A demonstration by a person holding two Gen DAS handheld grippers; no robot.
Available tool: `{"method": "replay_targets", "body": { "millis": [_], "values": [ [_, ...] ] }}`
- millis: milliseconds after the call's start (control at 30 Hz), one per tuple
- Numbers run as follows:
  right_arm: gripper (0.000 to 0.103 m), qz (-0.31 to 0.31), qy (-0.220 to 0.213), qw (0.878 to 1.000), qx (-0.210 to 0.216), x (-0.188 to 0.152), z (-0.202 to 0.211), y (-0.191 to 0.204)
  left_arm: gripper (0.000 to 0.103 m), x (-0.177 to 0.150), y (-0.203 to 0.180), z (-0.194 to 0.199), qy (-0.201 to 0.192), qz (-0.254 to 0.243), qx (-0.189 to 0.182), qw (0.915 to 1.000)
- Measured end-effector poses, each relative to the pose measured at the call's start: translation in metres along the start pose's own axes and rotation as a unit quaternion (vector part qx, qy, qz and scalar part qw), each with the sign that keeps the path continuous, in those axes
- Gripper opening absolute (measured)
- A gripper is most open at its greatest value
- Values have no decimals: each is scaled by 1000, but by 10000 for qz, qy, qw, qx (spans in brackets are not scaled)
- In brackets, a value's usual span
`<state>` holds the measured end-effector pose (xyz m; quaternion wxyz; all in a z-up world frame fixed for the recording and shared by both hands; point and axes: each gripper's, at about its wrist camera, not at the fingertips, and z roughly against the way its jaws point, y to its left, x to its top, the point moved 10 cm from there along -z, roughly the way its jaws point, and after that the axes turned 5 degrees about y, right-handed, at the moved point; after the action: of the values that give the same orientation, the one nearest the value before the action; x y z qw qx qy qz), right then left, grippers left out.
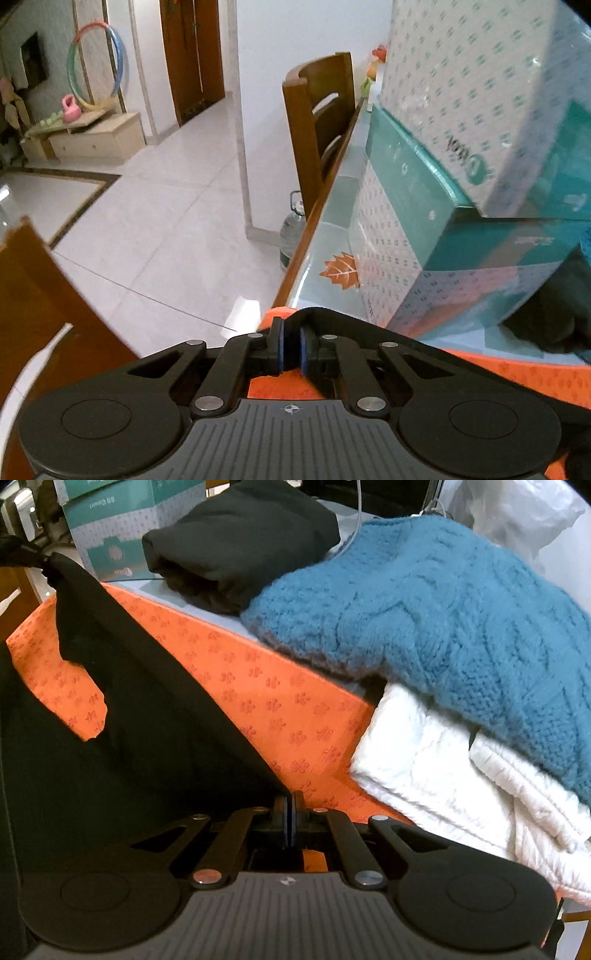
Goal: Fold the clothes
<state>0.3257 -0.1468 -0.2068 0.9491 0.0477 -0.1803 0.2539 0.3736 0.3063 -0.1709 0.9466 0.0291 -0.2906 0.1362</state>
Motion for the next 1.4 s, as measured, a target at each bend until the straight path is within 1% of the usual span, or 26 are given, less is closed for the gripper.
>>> {"method": "replay_targets", "body": {
  "millis": [33,67,100,133,200,300,400,467,567,600,667,800,900,1033,1233,1400],
  "values": [
    [6,-29,-16,10000,2,0,0,-1,26,1,1,-6,45,37,-24,10000],
    [7,-57,-32,10000,5,-1,1,-3,31,1,3,-10,79,85,-30,9999],
    [11,-72,-36,10000,15,-1,2,-4,43,3,6,-11,80,152,-44,9998],
    [13,-86,-46,9999,28,-1,3,-5,58,4,9,-12,77,222,-58,9997],
    [15,-115,-75,9999,55,-1,7,-5,68,7,14,-10,79,359,-140,9992],
    [18,-226,-187,9995,112,1,19,-3,78,7,19,0,116,537,-364,9978],
    [22,-362,-305,9988,150,-3,37,-1,87,1,19,15,183,415,-450,9980],
    [22,-452,-382,9981,164,-7,50,0,89,-5,18,26,210,282,-513,9981],
    [22,-588,-496,9969,185,-12,70,2,95,-13,21,44,197,196,-557,9981],
    [22,-633,-535,9964,192,-14,76,2,97,-14,22,50,172,217,-565,9980],
    [22,-722,-610,9953,205,-18,89,4,102,-18,25,57,261,315,-695,9967],
    [22,-797,-685,9943,204,-41,114,15,103,-26,33,72,457,516,-967,9929],
    [22,-846,-693,9938,204,-62,128,24,103,-36,34,83,642,467,-983,9920],
    [22,-940,-645,9933,206,-92,141,36,103,-55,29,92,963,418,-1302,9859],
    [22,-1126,-632,9914,187,-129,156,51,103,-91,14,96,1266,-71,-1344,9828],
    [22,-1227,-703,9899,136,-150,170,62,103,-117,9,109,1240,-299,-1288,9834]
  ]
}}
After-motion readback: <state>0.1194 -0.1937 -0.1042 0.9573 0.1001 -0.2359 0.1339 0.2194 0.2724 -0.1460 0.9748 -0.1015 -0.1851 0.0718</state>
